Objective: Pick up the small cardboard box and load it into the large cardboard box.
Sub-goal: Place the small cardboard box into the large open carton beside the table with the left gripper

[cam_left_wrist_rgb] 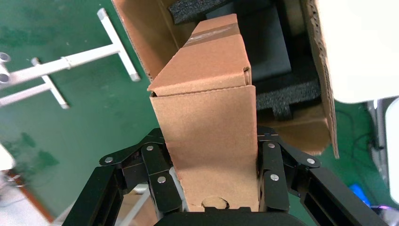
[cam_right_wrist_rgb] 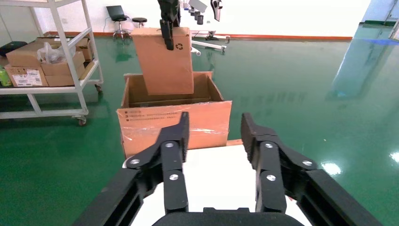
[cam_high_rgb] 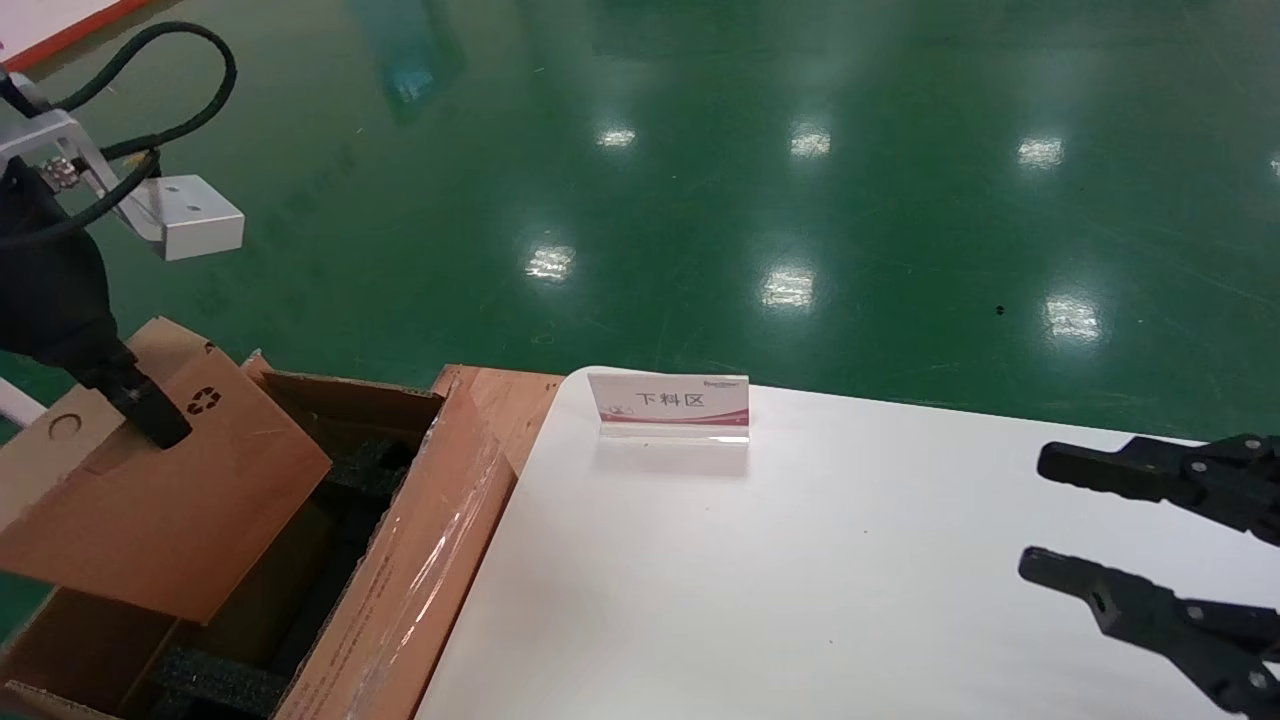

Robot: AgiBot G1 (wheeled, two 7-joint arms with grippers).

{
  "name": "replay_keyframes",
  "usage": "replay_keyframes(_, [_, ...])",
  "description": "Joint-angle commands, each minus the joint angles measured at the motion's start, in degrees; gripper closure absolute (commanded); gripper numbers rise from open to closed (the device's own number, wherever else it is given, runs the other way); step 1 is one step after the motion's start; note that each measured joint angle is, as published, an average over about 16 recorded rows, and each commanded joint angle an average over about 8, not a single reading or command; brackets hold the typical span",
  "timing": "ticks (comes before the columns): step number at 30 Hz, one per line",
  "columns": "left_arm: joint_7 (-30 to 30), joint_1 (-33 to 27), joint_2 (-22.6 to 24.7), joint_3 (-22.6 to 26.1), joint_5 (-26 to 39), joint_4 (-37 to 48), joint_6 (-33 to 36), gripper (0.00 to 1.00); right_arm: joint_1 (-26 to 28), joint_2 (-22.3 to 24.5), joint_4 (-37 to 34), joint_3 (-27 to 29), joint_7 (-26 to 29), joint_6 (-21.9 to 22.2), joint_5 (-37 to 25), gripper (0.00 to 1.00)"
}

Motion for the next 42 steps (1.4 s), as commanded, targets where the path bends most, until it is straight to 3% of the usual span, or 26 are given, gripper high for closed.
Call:
replay_keyframes(1, [-0.19, 0.67, -0.92, 0.60, 0.21, 0.46, -0.66, 1.00, 0.00, 0.00, 0.00, -0.01, 0.00, 0.00, 0.00, 0.00])
replay_keyframes(14, [5.35, 8.66, -2.73, 1.36, -0.57, 10.75, -3.30, 1.00, 0.01, 0.02, 0.00, -0.05, -0.03, 0.02, 0.04, 0.00])
replay_keyframes(42, [18.90, 30.41, 1.53, 0.68, -4.64, 38.82, -6.50, 1.00, 0.03, 0.06, 0.00, -0.15, -0.07, 0.06, 0.10, 0.00])
